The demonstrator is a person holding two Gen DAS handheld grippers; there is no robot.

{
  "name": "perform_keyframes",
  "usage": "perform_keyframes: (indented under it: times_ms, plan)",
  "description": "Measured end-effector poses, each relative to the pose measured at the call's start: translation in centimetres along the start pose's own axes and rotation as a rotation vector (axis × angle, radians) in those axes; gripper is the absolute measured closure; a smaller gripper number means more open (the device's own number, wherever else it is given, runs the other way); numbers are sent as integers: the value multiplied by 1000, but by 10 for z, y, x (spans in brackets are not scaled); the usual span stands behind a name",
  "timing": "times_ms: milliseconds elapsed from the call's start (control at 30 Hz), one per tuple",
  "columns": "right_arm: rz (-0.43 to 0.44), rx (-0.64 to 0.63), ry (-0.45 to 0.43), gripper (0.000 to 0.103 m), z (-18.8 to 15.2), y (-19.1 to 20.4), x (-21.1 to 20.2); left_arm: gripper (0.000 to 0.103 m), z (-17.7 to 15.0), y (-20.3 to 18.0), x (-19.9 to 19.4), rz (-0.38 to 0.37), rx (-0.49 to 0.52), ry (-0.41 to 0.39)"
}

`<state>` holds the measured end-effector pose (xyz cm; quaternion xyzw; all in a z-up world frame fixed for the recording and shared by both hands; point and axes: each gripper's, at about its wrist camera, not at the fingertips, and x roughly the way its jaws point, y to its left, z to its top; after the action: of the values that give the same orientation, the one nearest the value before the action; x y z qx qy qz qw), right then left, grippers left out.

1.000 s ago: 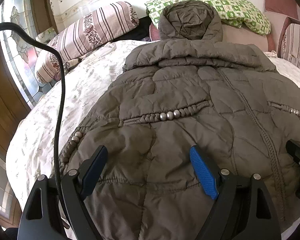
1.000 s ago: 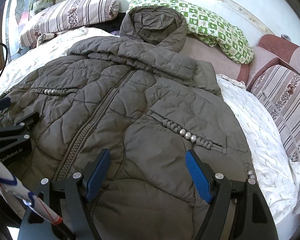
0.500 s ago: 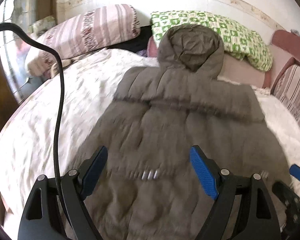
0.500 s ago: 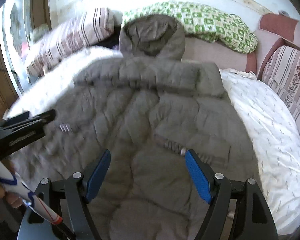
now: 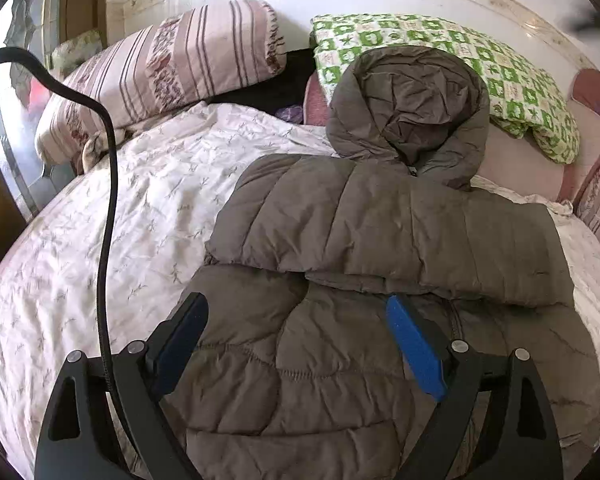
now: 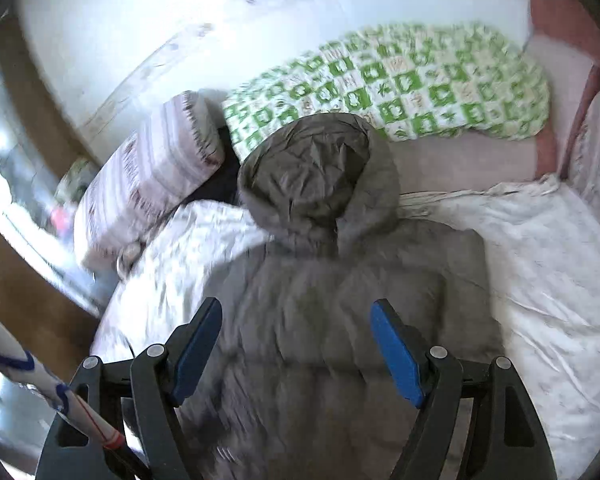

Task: Fold large clothes
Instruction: 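Grasp the jacket hood with the right tool and fold it onto the body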

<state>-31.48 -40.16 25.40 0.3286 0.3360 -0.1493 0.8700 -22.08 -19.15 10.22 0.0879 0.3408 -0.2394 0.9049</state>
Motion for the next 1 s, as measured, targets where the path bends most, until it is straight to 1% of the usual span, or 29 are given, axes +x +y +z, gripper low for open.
perform_keyframes:
  times_ms: [33,100,200,300,367,467,533,600,633,667,700,733,767,867,900,933,1000]
  plan:
    - [2,45,6,23,19,-1,14,13,0,-3,-1,-3,27,-14]
    - [-8,107,-18,23,54,0,39,13,1,-4,-4,-9,42,-34]
    - [-26,182,-40,23,104,0,85,13,4,6,-1,-16,14,-37]
    - [-38,270,-66,23,137,-9,125,13,9,17,5,3,-17,-42]
    - [-3,336,-91,23,154,-19,148,13,12,20,7,20,-33,-54]
    - [8,439,-145,23,171,-35,170,13,14,24,8,30,-39,-69]
    - [-10,477,-152,23,177,-43,181,13,16,27,10,22,-56,-65]
    - [-50,495,-118,23,177,-52,196,13,16,28,13,14,-62,-53]
    - [-53,499,-102,29,175,-55,200,13,17,28,13,10,-64,-53]
    - [-44,505,-78,59,170,-59,204,13,17,28,12,8,-60,-53]
    - [-32,508,-55,70,163,-63,203,13,18,27,12,9,-56,-53]
    - [-24,507,-56,80,159,-64,200,13,18,26,11,9,-56,-59]
    - [-5,498,-65,87,153,-64,192,13,17,25,9,10,-57,-65]
    - [63,458,-116,90,130,-57,156,13,17,25,4,22,-54,-80]
    - [97,436,-126,90,117,-52,139,13,17,26,2,24,-58,-84]
    - [110,426,-130,90,110,-51,132,13,17,27,1,27,-65,-89]
    - [153,395,-131,91,84,-44,107,13,17,27,-1,31,-70,-92]
